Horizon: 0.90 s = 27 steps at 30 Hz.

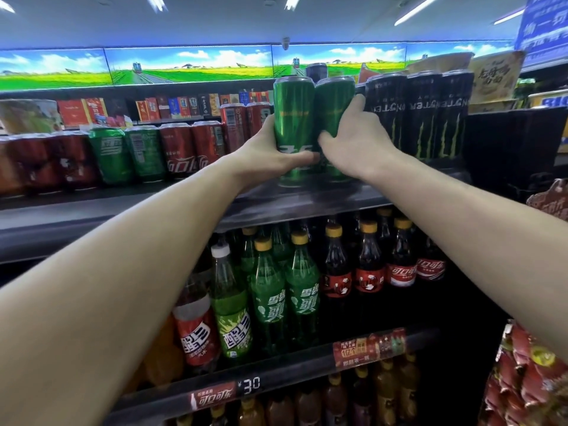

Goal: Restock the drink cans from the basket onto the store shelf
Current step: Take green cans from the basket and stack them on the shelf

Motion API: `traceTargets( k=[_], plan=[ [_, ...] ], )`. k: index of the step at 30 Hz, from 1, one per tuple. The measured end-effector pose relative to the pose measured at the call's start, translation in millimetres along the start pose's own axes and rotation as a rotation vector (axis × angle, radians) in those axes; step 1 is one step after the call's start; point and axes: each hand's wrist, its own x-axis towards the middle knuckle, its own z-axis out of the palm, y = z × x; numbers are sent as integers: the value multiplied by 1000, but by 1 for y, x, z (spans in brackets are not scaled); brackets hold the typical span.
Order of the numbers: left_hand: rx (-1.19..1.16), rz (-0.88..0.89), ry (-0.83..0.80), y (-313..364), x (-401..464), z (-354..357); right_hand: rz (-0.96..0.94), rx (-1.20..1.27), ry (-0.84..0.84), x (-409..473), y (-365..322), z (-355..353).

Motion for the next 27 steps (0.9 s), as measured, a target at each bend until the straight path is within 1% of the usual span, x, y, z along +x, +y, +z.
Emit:
traceTargets(
  k=[2,4,6,9,13,16,19,22,24,27],
  plan=[
    [-2,5,0,-2,2,0,-28,-176,7,-5,-3,-4],
    [6,11,6,-4,4,0,-50,-275,35,-9,-4,-5],
    [3,13,12,-5,5,0,-56,-254,71,-12,-3,-3],
    [-12,20,18,-6,5,1,-57,-141,111,-14,-1,3],
    [-33,16,25,-5,4,2,-69,-153,162,-15,4,10],
    [-42,17,11,-4,2,2,-53,-178,128,-14,11,14],
    [-35,8,-1,-1,1,2,-52,-146,100,-16,17,19],
    [-58,-12,-2,1,-1,1,-134,-138,79,-15,22,25],
    [-62,-23,-7,3,-3,0,-160,-165,37,-13,24,27],
    [-48,-12,12,6,-6,2,-137,-153,-57,-11,20,22]
  ],
)
